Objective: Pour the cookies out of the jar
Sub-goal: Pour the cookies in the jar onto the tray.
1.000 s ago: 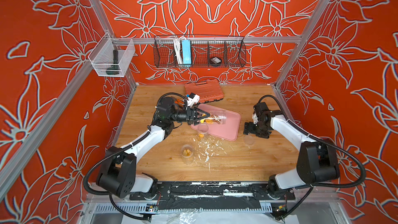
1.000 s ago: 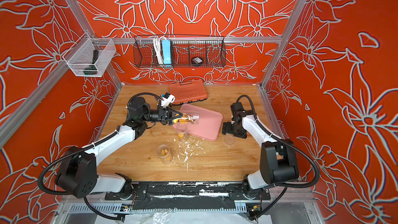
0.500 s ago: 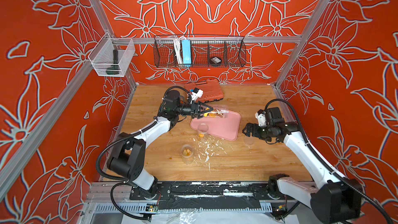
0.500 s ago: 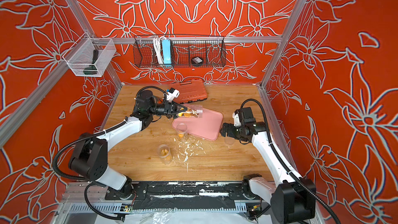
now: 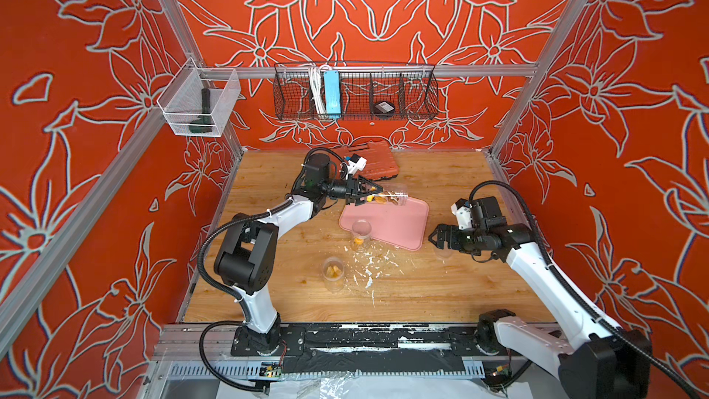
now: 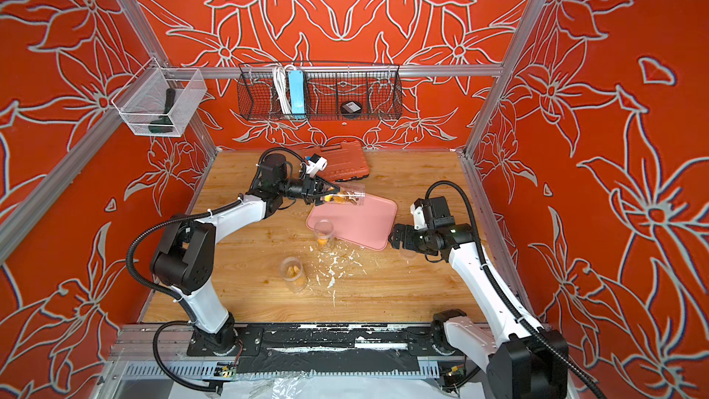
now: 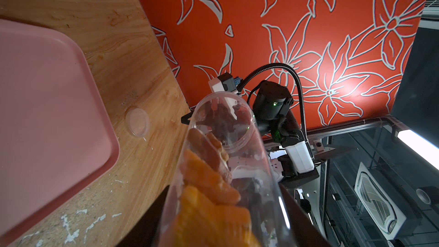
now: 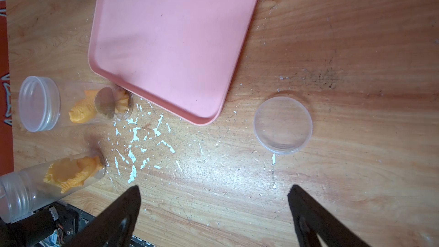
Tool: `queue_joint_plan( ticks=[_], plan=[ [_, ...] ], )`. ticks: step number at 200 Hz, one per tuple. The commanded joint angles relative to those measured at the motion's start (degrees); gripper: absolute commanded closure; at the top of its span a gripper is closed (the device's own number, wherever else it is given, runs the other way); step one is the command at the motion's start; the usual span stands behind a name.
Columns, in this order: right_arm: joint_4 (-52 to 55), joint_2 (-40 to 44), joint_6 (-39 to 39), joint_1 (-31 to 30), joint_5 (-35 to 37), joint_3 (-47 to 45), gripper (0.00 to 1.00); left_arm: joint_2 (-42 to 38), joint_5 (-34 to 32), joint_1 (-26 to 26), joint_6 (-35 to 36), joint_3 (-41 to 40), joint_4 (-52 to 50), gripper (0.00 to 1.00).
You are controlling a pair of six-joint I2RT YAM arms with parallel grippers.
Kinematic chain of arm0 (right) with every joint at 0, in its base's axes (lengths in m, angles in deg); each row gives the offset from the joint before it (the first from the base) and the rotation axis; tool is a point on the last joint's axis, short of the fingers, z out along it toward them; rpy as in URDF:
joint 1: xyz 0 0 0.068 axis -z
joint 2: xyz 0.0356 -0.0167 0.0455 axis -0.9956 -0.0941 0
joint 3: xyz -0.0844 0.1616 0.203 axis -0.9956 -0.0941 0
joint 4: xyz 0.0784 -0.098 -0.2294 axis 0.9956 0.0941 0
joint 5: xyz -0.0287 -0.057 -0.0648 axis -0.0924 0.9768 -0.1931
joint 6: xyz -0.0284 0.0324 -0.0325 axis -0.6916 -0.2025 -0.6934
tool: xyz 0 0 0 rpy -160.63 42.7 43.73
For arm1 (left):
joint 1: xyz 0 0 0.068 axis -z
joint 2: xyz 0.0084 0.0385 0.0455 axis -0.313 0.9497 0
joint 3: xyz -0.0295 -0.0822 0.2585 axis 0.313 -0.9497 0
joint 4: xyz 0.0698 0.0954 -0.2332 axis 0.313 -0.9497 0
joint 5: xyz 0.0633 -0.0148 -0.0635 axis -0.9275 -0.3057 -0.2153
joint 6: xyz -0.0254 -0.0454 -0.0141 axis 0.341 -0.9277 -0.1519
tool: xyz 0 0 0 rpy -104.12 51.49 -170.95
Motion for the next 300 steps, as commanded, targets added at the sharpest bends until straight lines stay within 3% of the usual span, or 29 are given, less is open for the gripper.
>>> queue_joint_plan(
  ticks=[1,51,92,180,300],
  plan=[
    [-0.36,-0.02,-0.21,-0.50,-0.17,-0.73,0.01,2.07,2.27,-0.86,4.79,2.50,-3.27,0.42],
    [-0.89,-0.47,-0.47,-1.04,-0.26,-1.17,0.01,6.98,3.48,-1.83,6.79,5.37,-5.05,0.43],
    [-0.84,-0.40,-0.69,-1.21,0.18,-1.76,0.01,11.77,2.81,-2.20,16.46,10.89,-17.12,0.43],
    [-0.44,0.19,-1.09,-1.43,1.06,-2.66,0.01,22.35,1.47,-2.27,26.42,17.99,-29.94,0.43],
    [-0.53,-0.09,-1.48,-1.47,1.14,-3.18,0.01,25.44,-5.82,-3.06,34.47,20.14,-42.56,0.43]
  ],
)
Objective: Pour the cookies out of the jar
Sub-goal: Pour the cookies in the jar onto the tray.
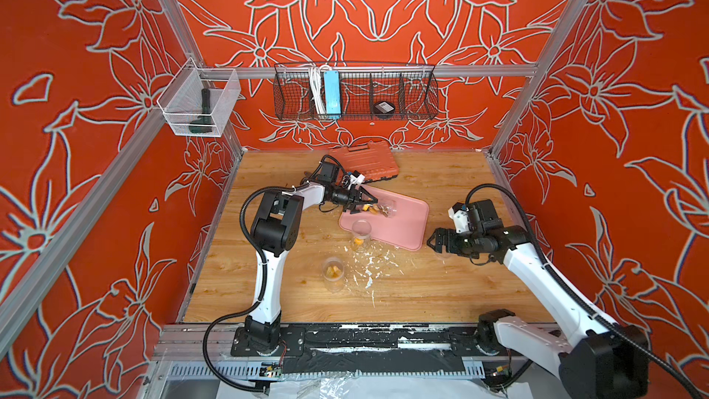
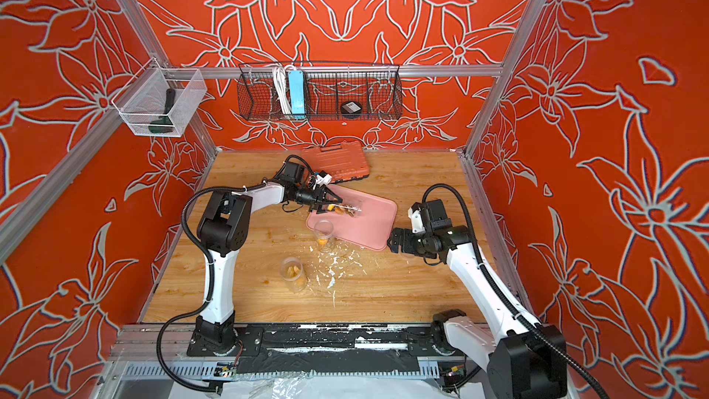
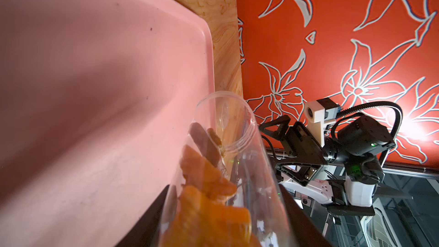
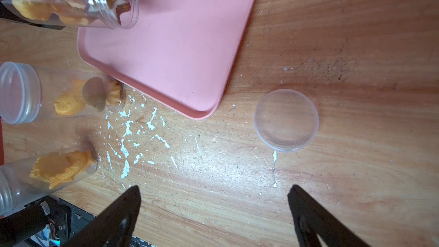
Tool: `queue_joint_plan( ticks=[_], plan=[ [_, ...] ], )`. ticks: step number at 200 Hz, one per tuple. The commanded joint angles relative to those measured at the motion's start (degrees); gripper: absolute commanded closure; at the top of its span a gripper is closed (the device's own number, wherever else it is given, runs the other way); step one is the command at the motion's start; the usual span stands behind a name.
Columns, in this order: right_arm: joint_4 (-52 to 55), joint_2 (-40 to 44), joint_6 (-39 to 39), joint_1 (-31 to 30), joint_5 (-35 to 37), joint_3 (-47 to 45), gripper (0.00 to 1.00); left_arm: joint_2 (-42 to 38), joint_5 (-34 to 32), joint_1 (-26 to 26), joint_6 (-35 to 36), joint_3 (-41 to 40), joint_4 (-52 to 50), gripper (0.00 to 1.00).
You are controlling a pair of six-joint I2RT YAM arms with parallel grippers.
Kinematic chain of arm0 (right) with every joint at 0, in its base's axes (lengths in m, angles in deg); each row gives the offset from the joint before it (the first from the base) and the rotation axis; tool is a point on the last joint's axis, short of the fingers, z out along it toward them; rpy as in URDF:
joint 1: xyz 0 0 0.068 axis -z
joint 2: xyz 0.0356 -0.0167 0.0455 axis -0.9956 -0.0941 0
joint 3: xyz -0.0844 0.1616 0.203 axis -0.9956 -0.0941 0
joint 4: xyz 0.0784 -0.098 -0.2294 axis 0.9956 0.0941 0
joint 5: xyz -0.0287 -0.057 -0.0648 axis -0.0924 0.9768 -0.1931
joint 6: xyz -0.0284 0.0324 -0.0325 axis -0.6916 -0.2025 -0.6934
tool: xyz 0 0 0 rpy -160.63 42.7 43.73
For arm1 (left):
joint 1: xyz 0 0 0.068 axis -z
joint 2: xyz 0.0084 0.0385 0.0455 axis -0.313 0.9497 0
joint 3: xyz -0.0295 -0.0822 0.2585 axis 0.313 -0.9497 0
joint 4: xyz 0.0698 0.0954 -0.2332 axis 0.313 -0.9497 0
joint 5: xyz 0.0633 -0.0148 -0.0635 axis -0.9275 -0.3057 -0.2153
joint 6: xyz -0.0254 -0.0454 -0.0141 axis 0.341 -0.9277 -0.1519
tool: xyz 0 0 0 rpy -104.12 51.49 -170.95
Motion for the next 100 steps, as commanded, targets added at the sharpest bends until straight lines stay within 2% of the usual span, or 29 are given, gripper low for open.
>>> queue_joint_plan(
  ticks=[1,100],
  plan=[
    [0.47,0.48,-0.67,-0.49,1.17,-0.93,0.01,1.14,-1.69,-0.31,3.49,1.00,-4.05,0.43],
    [0.17,-0.19,-0.74,-0.69,0.95,-1.29,0.01,-0.25,-7.52,-0.31,5.86,1.11,-7.42,0.43]
  ],
)
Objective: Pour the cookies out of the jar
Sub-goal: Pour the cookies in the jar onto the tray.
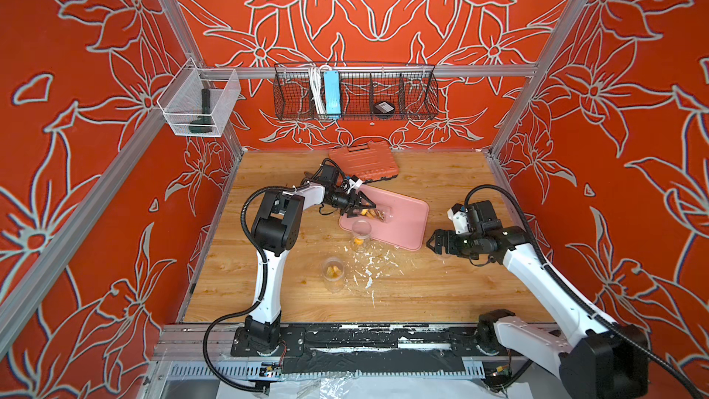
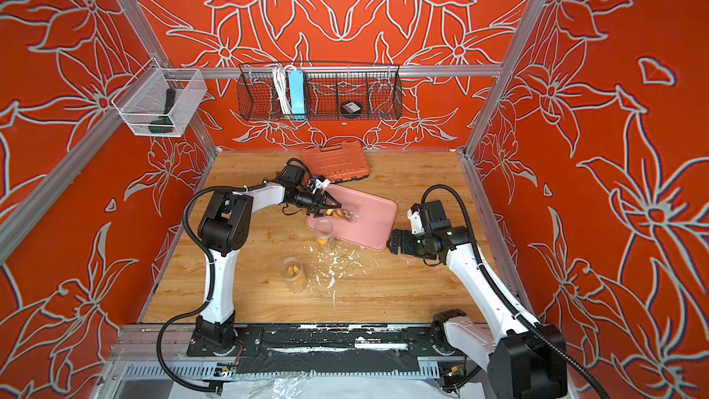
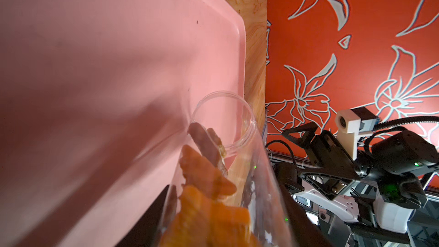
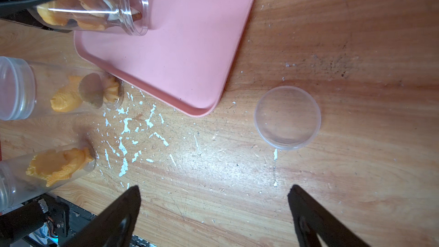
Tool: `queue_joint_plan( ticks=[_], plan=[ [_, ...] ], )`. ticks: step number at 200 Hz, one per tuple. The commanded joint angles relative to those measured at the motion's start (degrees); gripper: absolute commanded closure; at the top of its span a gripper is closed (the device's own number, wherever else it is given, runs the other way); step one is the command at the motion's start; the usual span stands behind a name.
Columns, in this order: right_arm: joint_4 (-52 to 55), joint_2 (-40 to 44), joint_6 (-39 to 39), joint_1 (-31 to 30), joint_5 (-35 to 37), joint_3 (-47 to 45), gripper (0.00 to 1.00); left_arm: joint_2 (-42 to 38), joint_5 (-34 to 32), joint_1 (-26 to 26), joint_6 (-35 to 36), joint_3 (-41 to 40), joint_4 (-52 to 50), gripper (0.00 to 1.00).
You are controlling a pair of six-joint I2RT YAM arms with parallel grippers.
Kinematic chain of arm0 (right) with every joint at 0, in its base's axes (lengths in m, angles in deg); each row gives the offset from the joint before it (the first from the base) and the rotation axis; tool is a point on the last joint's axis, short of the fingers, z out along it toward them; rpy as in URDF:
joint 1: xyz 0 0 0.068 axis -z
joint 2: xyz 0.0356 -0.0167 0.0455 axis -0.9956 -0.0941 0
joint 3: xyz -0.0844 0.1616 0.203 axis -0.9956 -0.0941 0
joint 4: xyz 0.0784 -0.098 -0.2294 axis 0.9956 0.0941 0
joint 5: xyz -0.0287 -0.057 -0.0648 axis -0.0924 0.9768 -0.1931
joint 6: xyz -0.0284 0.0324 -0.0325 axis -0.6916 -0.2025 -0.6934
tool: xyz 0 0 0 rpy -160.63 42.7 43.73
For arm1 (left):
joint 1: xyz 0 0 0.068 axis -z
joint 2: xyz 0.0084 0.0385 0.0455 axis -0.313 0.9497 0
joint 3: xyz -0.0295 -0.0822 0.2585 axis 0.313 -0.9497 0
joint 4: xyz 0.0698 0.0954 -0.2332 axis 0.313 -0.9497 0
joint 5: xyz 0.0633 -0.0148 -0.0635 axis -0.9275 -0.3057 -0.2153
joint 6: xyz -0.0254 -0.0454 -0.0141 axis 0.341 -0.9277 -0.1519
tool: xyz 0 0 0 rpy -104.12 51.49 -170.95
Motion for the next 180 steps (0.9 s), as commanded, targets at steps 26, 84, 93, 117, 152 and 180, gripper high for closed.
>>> queue_joint_plan(
  ticks=[26,84,93,117,152,180],
  plan=[
    [0.19,-0.11,-0.63,-0.49,0.86,-0.87,0.01,-1.45,-2.12,-0.29,2.05,0.80,-2.01,0.43],
    [0.13,-0.39,-0.70,-0.65,0.86,-0.76,0.01,-5.81,-2.85,-0.20,-0.31,-1.77,0.87,0.43],
    [0.21,-0.50,-0.72,-0.71,0.78,-0.74,0.01,-6.75,-2.71,-0.20,-0.95,-2.09,1.57,0.43],
    [0.24,-0.47,-0.70,-0.82,0.94,-0.78,0.01,-9.16,-5.18,-0.03,-1.83,-3.00,2.61,0.43],
    [0.58,-0.54,-0.72,-1.01,1.13,-0.60,0.01,-9.32,-0.49,0.15,-5.64,-5.55,7.52,0.43],
    [1.00,0.07,-0.72,-1.15,1.37,-0.61,0.01,-8.63,-2.55,0.22,-2.85,-4.09,3.89,0.43]
  ],
)
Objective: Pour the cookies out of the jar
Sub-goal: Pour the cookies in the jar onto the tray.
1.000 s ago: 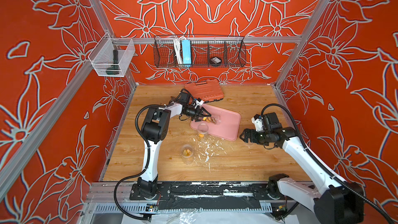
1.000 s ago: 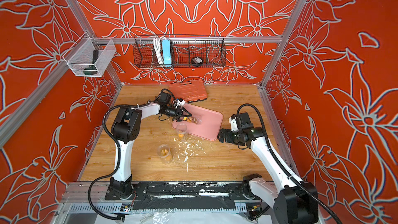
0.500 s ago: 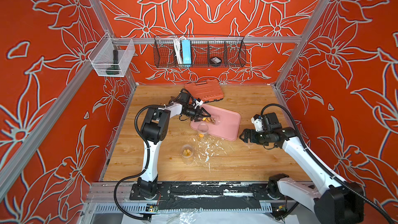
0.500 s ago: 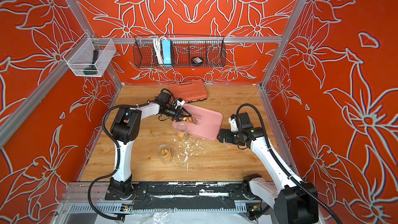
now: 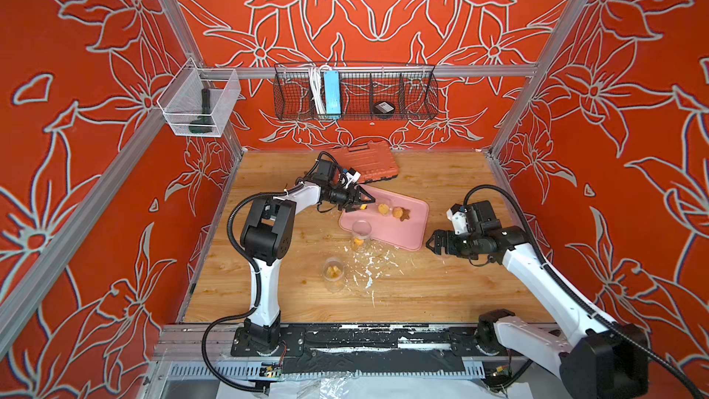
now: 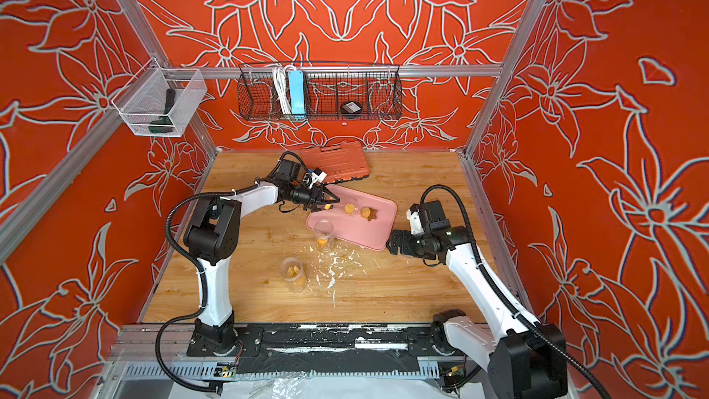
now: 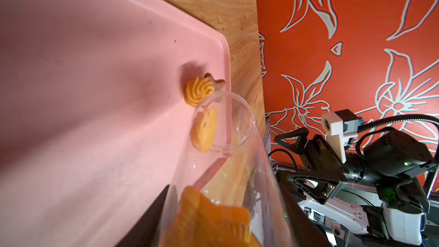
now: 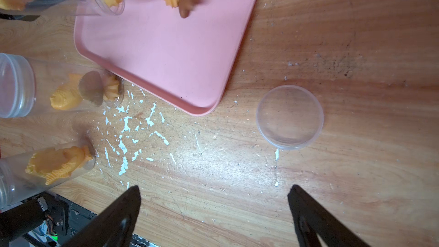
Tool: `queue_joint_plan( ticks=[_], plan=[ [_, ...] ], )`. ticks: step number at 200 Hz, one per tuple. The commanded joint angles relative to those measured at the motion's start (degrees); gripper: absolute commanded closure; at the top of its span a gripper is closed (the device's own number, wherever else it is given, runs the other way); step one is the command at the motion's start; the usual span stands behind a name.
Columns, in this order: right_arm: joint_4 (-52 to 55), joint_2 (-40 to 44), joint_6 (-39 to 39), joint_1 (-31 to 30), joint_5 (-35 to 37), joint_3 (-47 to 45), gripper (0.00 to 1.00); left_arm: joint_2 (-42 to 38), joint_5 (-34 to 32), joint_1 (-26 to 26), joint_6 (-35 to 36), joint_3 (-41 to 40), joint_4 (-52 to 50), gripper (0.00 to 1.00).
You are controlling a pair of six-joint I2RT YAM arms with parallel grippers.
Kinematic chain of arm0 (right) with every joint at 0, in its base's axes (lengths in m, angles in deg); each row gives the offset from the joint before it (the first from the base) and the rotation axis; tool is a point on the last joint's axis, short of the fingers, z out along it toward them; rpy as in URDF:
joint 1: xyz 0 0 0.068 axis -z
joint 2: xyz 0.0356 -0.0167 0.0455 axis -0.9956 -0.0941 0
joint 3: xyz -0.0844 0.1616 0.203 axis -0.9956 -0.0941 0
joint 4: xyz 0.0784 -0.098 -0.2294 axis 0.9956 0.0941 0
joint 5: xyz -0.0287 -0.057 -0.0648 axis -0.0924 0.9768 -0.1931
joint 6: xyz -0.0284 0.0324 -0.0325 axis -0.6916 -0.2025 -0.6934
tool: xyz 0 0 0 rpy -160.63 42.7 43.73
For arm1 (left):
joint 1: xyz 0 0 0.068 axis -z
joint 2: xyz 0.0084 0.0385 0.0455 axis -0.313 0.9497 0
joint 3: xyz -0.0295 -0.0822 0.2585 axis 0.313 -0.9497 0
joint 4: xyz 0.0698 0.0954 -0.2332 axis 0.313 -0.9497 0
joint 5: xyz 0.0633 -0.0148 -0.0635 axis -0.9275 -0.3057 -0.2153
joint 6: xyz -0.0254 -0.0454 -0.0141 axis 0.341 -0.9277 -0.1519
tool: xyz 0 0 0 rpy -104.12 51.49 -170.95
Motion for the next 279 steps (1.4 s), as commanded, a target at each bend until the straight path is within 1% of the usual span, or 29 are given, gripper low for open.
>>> queue_joint_plan(
  ticks=[1,59,91,99,113,120,138,146,153,158,165,174,179,187,196,201,205,211,222,226,230,236,242,248,254,262,268,272,279],
  plan=[
    [1.01,0.22,-0.68,-0.59,1.33,-0.61,0.01,-0.43,1.11,0.08,0.51,0.34,-0.24,0.43],
    [1.01,0.06,-0.67,-0.72,1.36,-0.59,0.01,-0.50,0.89,0.08,1.17,0.80,-1.34,0.43],
    [0.90,0.05,-0.68,-0.84,1.42,-0.59,0.01,-0.50,-4.37,0.35,5.14,2.71,-6.72,0.43],
    [0.93,0.09,-0.63,-0.88,1.43,-0.59,0.01,-0.31,-0.47,0.23,3.32,1.71,-4.29,0.43],
    [1.02,0.05,-0.68,-0.86,1.51,-0.52,0.01,-0.99,6.57,0.09,-6.73,-3.15,8.83,0.43],
    [1.08,0.06,-0.68,-0.88,1.52,-0.51,0.01,-1.39,4.45,0.22,-6.19,-2.92,8.98,0.43],
    [1.35,0.24,-0.68,-0.98,1.61,-0.47,0.01,-0.22,-4.45,0.87,4.11,3.25,-5.67,0.43],
    [1.37,0.45,-0.68,-0.96,1.65,-0.52,0.01,0.15,-1.38,0.73,3.30,2.79,-5.04,0.43],
    [1.29,0.64,-0.67,-0.97,1.74,-0.60,0.01,-0.15,3.01,0.45,-1.06,0.29,0.21,0.43],
    [1.28,0.64,-0.62,-0.98,1.79,-0.61,0.01,-0.73,3.58,0.36,-3.57,-1.10,3.55,0.44],
    [1.21,0.59,-0.59,-0.98,1.87,-0.61,0.01,-1.55,-0.44,0.55,-2.37,-0.45,2.36,0.44],
    [1.24,0.41,-0.59,-1.00,1.83,-0.52,0.01,-1.81,-7.36,1.19,3.66,2.86,-5.40,0.44],
    [1.28,0.33,-0.59,-0.98,1.83,-0.45,0.01,-1.62,-8.78,1.40,5.30,3.85,-7.74,0.43],
    [1.37,0.30,-0.66,-0.99,1.72,-0.37,0.01,-1.36,-3.96,0.90,3.72,2.62,-5.23,0.43],
    [1.37,0.24,-0.67,-0.99,1.84,-0.41,0.01,-1.52,4.13,-0.08,-4.65,-1.91,5.02,0.43],
    [1.37,0.29,-0.68,-1.06,1.85,-0.42,0.01,-2.00,5.45,-0.46,-8.72,-4.05,10.46,0.43],
    [1.37,0.25,-0.63,-1.07,1.87,-0.40,0.01,-2.26,4.06,-0.59,-8.84,-4.29,10.69,0.44],
    [1.34,0.24,-0.59,-1.07,1.91,-0.43,0.01,-2.45,-0.77,-0.44,-3.56,-1.96,4.50,0.44],
    [1.45,0.29,-0.59,-1.11,1.87,-0.35,0.01,-1.70,-15.09,1.03,7.10,4.91,-10.81,0.44],
    [1.46,0.24,-0.57,-1.09,1.87,-0.35,0.01,-1.42,-17.70,1.60,9.06,6.15,-13.44,0.43],
    [1.42,0.22,-0.64,-1.08,1.87,-0.35,0.01,-1.20,-15.45,1.62,9.24,5.80,-13.01,0.41],
    [1.43,0.22,-0.63,-1.07,1.95,-0.43,0.01,-1.16,-4.10,0.71,5.29,2.14,-6.16,0.40],
    [1.38,0.29,-0.67,-1.09,1.96,-0.39,0.01,-1.83,4.54,-0.29,-6.59,-3.64,7.38,0.43],
    [1.34,0.22,-0.59,-1.16,2.09,-0.42,0.01,-2.88,6.01,-0.44,-13.78,-7.06,16.84,0.45],
    [1.37,0.06,-0.59,-1.18,2.05,-0.27,0.01,-3.38,3.63,-0.37,-10.50,-5.76,13.98,0.45],
    [1.58,-0.09,-0.63,-1.24,1.92,-0.16,0.01,-2.91,-5.21,0.25,0.21,0.33,-0.54,0.44],
    [1.67,-0.09,-0.67,-1.18,1.89,-0.05,0.01,-2.03,-11.21,0.96,5.27,4.14,-8.53,0.43],
    [1.71,-0.03,-0.63,-1.23,1.94,-0.16,0.01,-1.40,-10.21,1.13,6.37,4.75,-9.70,0.42],
    [1.55,0.20,-0.67,-1.24,2.08,-0.33,0.01,-1.02,-1.98,0.42,2.20,1.98,-4.05,0.41]
  ],
)
